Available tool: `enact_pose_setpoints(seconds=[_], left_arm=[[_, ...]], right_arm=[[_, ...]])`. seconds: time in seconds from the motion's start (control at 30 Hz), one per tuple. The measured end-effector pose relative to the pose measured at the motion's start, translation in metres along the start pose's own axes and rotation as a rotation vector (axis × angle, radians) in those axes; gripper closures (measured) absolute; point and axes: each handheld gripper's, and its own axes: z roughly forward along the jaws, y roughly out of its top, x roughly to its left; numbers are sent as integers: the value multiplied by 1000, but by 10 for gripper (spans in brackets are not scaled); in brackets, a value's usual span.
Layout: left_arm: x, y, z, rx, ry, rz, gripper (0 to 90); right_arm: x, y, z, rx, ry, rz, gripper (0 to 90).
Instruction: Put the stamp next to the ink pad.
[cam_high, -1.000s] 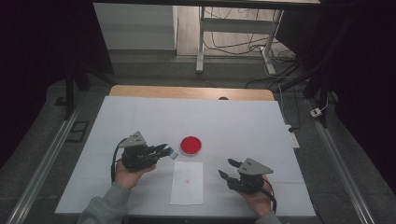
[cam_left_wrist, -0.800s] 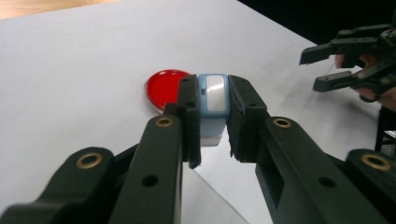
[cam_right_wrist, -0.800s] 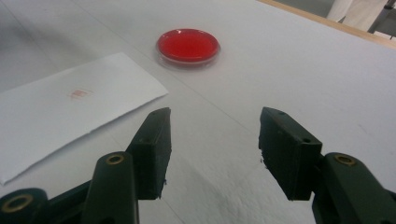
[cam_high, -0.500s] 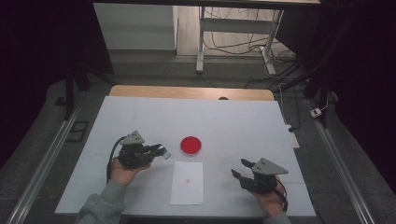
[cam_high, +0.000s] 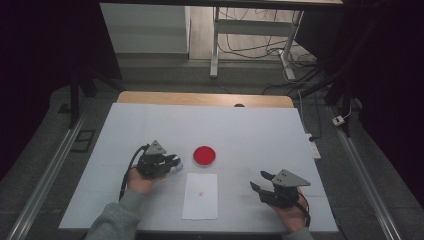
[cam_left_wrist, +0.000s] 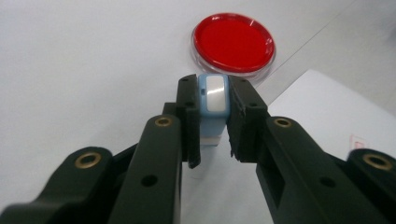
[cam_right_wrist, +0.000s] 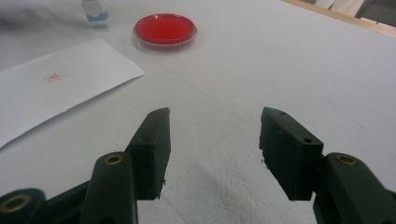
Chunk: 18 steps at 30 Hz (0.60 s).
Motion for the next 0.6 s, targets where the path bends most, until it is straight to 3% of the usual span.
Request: enact_pose_setpoints(seconds=[0.13,0.33,0.6], left_arm=[[0,-1,4,20,6,9,754],[0,-1,5,13,1,14,741],[-2,0,-1,-30,-4,20,535]], right_arm=[[0,0,0,1,-2,5,428],[-1,0,-1,5,-8,5,426],[-1,0,-1,2,-11,3,425]])
